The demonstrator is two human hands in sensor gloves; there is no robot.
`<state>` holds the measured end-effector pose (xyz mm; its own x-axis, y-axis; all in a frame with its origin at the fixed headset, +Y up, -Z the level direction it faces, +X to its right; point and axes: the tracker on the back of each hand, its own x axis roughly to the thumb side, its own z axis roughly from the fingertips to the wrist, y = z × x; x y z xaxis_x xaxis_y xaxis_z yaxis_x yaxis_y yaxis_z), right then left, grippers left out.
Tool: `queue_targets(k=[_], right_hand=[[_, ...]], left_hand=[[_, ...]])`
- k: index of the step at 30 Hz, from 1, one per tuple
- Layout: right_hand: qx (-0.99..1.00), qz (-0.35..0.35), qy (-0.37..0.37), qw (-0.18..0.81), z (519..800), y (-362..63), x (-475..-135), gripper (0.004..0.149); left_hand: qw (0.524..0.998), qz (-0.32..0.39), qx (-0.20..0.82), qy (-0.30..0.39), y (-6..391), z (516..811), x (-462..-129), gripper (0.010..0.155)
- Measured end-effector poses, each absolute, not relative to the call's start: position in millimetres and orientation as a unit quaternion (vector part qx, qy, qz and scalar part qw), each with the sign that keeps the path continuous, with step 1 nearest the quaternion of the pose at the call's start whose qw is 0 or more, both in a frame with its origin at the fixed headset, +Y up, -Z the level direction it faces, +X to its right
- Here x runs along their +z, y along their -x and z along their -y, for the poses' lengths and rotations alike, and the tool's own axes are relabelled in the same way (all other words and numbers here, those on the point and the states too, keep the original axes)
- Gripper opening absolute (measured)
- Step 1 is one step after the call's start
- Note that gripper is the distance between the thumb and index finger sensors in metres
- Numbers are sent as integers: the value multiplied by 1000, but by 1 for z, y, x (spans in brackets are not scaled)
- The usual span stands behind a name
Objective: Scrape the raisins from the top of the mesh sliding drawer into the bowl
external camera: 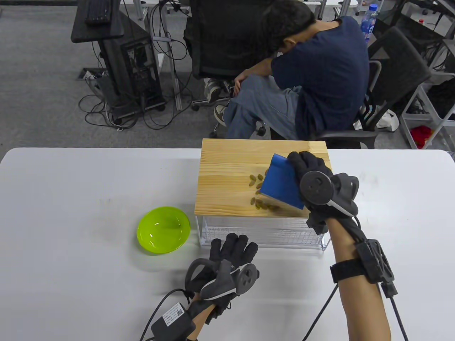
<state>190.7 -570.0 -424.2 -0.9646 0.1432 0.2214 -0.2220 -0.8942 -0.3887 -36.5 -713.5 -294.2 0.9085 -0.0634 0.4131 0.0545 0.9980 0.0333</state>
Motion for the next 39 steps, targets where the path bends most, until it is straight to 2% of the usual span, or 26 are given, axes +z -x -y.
queue_targets(k=[3,6,11,22,39], right_hand=[[973,221,-7,60,569,-201,-433,57],[975,209,44,54,570,-206,-443,57],[981,181,71,21,571,-200,-458,57],[984,173,10,40,572,-169,-473,57],[977,155,-129,70,573,-142,-457,56]], left_hand=[[977,211,-27,-8,37,713,-295,72],[977,210,-31,-6,37,713,-295,72],[978,207,-26,-7,39,712,-296,72],[979,204,-24,6,40,715,-301,71],[977,209,-29,15,39,715,-301,71]])
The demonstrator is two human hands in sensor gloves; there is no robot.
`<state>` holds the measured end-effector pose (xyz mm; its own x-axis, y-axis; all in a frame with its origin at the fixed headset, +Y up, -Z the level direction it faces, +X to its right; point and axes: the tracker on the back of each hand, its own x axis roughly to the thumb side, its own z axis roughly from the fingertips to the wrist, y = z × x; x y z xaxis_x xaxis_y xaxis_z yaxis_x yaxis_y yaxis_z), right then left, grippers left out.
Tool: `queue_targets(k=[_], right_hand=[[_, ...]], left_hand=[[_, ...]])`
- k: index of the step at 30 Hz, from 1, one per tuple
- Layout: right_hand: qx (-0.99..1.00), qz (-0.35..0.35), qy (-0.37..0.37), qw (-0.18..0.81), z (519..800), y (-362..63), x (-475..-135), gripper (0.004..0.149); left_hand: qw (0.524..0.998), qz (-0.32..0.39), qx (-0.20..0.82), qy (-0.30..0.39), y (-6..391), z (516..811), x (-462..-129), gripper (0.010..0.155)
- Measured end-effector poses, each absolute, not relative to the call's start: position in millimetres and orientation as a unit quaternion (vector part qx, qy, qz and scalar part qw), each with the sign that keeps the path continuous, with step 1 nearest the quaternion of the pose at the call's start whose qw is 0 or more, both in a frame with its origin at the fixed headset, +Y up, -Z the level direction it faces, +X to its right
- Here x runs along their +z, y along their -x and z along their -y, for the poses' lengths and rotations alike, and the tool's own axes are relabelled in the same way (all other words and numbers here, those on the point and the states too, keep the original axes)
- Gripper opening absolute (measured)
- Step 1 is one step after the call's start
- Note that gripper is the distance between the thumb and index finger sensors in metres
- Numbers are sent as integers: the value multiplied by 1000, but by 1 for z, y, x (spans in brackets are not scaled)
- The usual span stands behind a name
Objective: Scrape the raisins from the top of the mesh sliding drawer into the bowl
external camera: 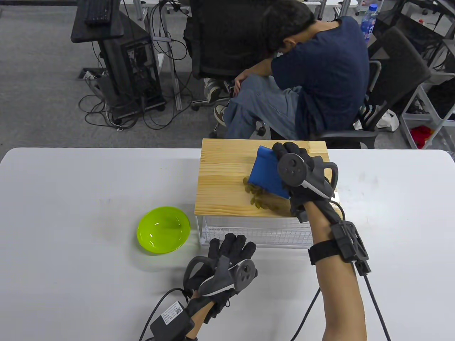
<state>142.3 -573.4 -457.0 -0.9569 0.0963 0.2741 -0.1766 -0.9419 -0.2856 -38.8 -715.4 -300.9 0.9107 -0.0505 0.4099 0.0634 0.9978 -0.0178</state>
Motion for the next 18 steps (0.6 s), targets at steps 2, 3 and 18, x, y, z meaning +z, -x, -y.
queue_targets(k=[2,3,18], right_hand=[[975,158,-139,70,573,-141,-454,57],[974,159,-145,72,573,-141,-453,57],[957,164,-217,99,573,-140,-441,57]], left_hand=[[977,210,-29,15,39,715,-301,71],[977,210,-29,16,39,716,-301,71],[977,212,-31,18,39,716,-301,71]])
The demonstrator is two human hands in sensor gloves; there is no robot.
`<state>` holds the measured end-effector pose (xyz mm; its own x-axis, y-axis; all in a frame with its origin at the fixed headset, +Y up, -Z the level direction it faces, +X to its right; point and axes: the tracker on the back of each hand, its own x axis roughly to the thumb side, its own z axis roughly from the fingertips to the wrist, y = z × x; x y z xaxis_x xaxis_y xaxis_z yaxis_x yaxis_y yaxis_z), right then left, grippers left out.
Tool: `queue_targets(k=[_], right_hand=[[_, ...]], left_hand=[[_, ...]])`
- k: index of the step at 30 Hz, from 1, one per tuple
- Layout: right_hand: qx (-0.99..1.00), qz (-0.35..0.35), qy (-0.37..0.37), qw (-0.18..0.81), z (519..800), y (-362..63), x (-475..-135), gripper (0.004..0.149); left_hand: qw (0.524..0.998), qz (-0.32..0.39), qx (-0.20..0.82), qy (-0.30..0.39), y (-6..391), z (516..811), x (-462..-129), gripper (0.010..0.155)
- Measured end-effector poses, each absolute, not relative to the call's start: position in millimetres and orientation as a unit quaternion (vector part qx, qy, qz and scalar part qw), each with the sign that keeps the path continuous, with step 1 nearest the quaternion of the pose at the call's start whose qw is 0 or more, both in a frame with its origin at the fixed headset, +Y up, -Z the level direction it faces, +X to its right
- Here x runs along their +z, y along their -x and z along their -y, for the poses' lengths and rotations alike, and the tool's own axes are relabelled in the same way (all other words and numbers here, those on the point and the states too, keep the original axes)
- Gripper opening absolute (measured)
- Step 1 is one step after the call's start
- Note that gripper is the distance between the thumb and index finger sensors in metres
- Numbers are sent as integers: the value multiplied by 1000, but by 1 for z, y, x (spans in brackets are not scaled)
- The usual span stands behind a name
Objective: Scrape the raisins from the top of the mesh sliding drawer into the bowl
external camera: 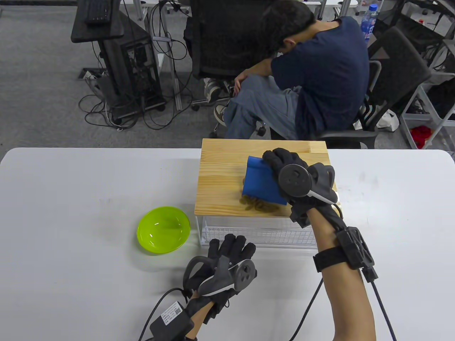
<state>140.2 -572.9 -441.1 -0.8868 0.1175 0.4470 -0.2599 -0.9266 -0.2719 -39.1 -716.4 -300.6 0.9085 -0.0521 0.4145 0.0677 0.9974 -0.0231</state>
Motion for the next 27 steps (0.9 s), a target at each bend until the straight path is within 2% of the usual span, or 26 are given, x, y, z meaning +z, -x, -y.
queue_targets(k=[6,10,12,16,19,22,27], right_hand=[[954,157,-233,108,574,-140,-440,57],[954,163,-219,124,569,-145,-443,57],[958,177,-184,129,566,-147,-447,57],[976,186,-88,75,566,-146,-459,57],[981,174,-63,51,570,-138,-467,56],[982,172,-63,52,572,-131,-472,56],[977,166,-114,65,569,-125,-472,56]], left_hand=[[977,211,-31,22,40,717,-301,71],[977,212,-30,22,40,717,-301,71],[977,210,-29,22,40,717,-302,70],[977,208,-32,26,41,718,-303,70],[977,208,-32,26,41,718,-303,70],[977,207,-32,26,42,718,-304,70],[978,205,-29,28,44,718,-305,70]])
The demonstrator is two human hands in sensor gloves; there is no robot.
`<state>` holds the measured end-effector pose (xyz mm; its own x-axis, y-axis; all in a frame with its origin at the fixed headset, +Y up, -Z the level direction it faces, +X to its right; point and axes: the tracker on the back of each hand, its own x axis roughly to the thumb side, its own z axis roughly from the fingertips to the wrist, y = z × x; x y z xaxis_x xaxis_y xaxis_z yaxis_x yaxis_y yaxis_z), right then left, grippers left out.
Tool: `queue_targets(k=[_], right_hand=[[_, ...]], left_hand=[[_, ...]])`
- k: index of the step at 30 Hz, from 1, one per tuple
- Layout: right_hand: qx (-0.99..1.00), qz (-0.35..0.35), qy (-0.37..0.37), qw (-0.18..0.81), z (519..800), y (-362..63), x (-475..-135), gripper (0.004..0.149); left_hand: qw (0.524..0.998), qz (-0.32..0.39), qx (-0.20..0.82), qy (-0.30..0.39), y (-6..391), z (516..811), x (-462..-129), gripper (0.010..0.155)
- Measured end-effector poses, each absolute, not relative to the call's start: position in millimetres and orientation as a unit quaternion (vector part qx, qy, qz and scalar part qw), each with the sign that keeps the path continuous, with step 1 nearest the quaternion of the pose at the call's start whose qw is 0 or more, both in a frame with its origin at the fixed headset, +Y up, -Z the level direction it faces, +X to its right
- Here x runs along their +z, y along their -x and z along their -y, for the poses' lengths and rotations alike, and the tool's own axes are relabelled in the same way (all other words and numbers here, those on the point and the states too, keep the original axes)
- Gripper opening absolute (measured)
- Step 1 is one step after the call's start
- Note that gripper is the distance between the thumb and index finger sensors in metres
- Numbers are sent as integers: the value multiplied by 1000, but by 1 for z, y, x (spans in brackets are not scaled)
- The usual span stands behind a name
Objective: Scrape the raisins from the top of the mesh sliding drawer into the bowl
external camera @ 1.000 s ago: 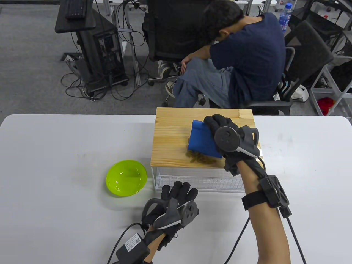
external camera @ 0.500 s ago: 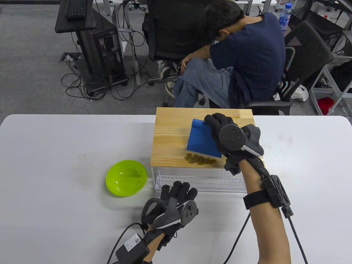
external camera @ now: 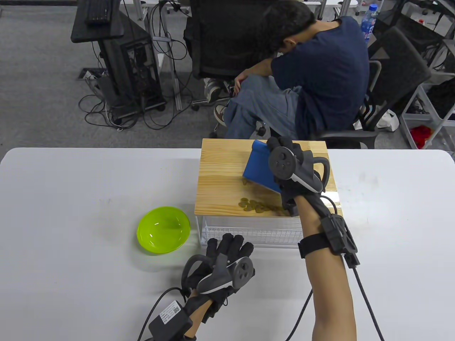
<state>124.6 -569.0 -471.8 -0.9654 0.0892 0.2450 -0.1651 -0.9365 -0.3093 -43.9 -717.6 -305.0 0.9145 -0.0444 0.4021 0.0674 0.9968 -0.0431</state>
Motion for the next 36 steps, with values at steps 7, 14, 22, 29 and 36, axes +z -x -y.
queue_targets(k=[7,14,22,29,36], right_hand=[[970,145,-169,99,571,-131,-463,56],[959,148,-214,115,572,-130,-453,56],[952,147,-241,114,571,-127,-445,56],[948,151,-253,121,572,-128,-442,56],[945,154,-259,123,572,-128,-441,56]], left_hand=[[977,207,-31,30,43,717,-305,70],[977,208,-32,31,43,718,-305,70],[977,208,-32,32,43,719,-305,70],[977,210,-33,35,42,719,-305,70],[976,210,-34,36,42,719,-305,69]])
